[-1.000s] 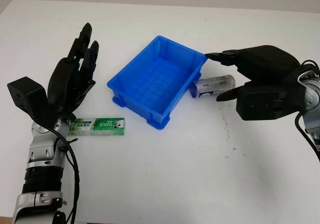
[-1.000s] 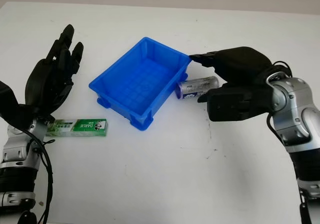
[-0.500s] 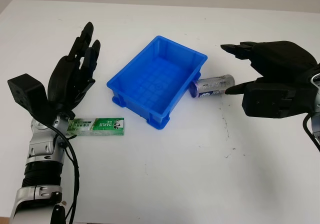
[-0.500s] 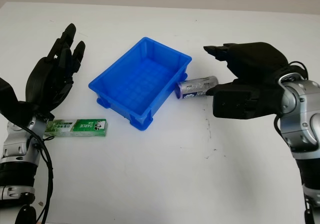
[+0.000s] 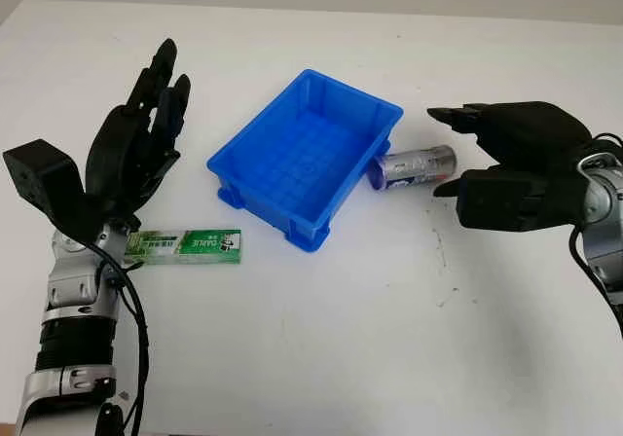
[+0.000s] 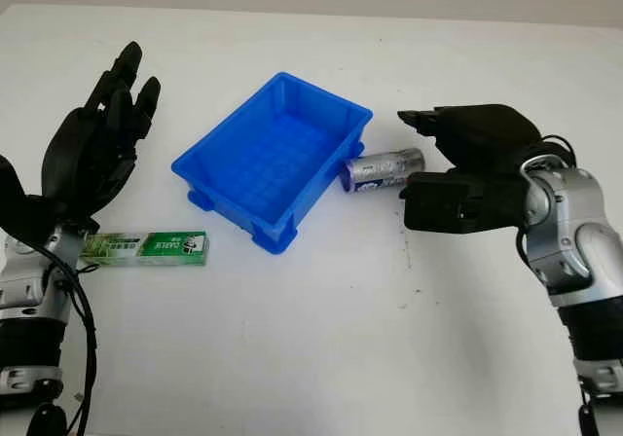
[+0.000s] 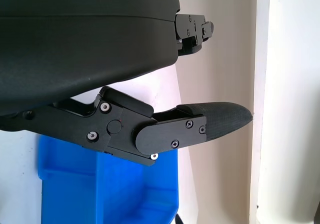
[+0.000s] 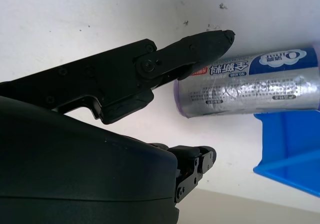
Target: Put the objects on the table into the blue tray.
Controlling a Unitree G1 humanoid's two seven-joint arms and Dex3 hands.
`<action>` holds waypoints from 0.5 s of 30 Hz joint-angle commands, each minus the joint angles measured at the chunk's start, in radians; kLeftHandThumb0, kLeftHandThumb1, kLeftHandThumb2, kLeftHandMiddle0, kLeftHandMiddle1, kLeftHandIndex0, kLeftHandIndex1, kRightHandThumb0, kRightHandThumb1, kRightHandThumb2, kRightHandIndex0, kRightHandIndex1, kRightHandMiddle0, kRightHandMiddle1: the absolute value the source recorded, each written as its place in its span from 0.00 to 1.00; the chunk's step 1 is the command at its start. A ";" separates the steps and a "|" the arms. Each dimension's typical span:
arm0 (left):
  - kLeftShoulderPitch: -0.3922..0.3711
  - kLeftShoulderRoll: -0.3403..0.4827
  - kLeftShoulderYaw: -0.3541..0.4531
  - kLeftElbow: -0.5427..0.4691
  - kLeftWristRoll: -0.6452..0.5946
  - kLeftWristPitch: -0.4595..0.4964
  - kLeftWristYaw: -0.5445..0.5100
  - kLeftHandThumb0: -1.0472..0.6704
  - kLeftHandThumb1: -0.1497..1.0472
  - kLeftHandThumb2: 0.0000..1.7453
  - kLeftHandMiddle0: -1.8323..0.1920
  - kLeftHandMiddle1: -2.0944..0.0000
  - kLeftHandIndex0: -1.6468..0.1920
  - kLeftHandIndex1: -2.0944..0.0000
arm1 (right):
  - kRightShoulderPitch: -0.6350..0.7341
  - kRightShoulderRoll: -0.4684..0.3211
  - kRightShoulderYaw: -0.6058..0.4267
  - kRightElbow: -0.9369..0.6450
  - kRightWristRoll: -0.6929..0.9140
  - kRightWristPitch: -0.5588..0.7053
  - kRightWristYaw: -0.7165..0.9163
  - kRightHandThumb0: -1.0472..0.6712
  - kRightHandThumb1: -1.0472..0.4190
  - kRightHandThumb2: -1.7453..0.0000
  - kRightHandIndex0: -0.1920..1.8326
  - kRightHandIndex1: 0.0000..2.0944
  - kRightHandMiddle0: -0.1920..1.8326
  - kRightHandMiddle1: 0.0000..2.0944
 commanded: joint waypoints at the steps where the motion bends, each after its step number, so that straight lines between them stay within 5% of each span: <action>1: 0.016 0.012 0.011 -0.029 -0.004 0.005 0.005 0.19 1.00 0.35 0.95 0.97 0.94 0.97 | -0.020 0.001 0.022 0.016 -0.013 -0.021 -0.007 0.15 0.05 0.97 0.22 0.03 0.22 0.03; 15: 0.061 0.004 0.011 -0.083 -0.002 0.003 0.019 0.20 1.00 0.37 0.96 0.98 0.94 0.98 | -0.078 0.037 0.106 0.129 -0.022 -0.102 -0.009 0.14 0.04 0.97 0.22 0.03 0.23 0.03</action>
